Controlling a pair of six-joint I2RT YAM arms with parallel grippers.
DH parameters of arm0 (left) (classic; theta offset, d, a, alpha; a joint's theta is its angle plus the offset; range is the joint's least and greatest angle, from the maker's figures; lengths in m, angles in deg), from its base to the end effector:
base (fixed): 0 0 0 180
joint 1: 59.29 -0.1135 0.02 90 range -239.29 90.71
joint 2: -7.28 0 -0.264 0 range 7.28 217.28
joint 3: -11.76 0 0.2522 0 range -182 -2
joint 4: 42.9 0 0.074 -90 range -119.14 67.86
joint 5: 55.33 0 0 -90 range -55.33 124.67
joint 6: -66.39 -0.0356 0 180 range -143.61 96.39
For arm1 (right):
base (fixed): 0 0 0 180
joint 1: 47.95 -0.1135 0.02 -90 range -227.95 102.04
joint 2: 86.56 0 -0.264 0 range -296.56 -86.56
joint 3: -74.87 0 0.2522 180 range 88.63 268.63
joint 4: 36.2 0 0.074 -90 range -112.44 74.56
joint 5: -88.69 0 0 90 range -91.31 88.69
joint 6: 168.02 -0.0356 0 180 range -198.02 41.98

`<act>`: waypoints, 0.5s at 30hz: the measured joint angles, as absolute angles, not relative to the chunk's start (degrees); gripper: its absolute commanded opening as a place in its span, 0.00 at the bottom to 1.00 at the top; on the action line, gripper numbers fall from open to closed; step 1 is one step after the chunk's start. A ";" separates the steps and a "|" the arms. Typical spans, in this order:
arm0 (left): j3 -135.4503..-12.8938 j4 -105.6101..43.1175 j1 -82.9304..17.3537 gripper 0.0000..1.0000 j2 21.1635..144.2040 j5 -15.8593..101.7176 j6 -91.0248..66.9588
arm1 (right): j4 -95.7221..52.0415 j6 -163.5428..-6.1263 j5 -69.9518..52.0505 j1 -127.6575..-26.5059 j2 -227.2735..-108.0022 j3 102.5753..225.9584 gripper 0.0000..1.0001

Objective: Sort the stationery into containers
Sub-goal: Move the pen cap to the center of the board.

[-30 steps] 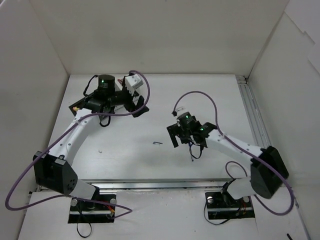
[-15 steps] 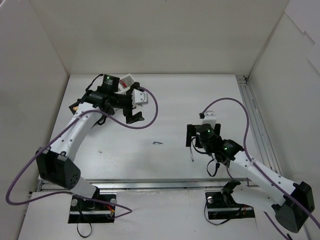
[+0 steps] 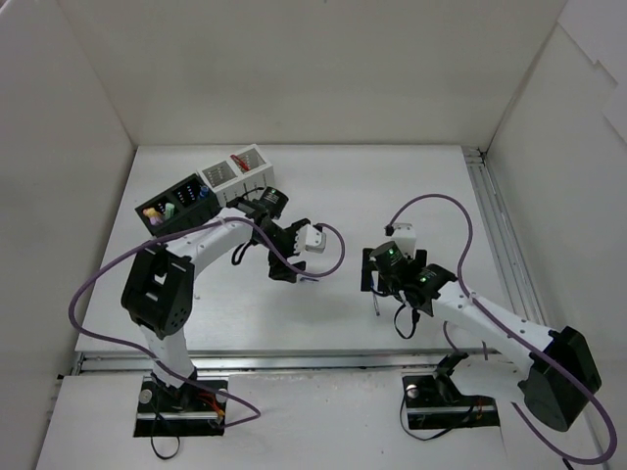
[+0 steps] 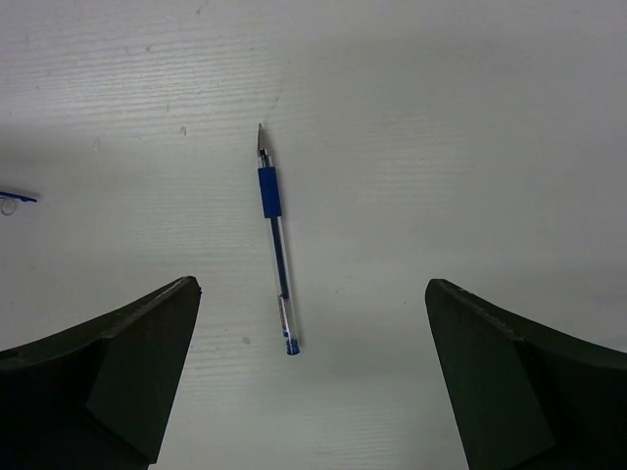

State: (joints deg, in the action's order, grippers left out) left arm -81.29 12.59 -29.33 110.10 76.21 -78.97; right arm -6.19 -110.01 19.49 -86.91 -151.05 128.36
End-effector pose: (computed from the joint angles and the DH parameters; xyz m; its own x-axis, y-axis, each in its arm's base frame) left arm 0.3081 -0.2049 0.2367 0.0581 0.6773 -0.7334 0.9965 -0.0833 0.0020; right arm 0.1905 0.1378 0.2332 -0.6338 0.1244 -0.7634 -0.0515 0.9780 0.2021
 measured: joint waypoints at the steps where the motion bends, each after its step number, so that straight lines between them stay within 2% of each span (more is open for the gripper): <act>1: -81.29 12.20 -29.31 0.81 110.65 76.45 -78.46 | -6.01 -110.34 19.62 -86.91 -151.31 128.47 0.98; 4: -81.22 10.10 -29.33 0.76 111.81 76.78 -76.71 | -5.55 -111.25 20.34 -86.91 -151.94 128.69 0.98; 9: -79.21 5.66 -28.70 0.74 112.66 76.71 -73.54 | -4.59 -112.48 21.45 -86.91 -151.31 128.71 0.98; 15: -77.44 3.06 -26.01 0.66 112.68 75.99 -69.72 | -3.43 -113.53 22.55 -86.89 -144.40 128.31 0.98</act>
State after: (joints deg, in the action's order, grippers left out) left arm -77.44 3.06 -26.01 112.68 75.99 -69.72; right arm -3.43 -113.53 22.55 -86.89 -144.40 128.31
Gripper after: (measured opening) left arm 0.686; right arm 0.978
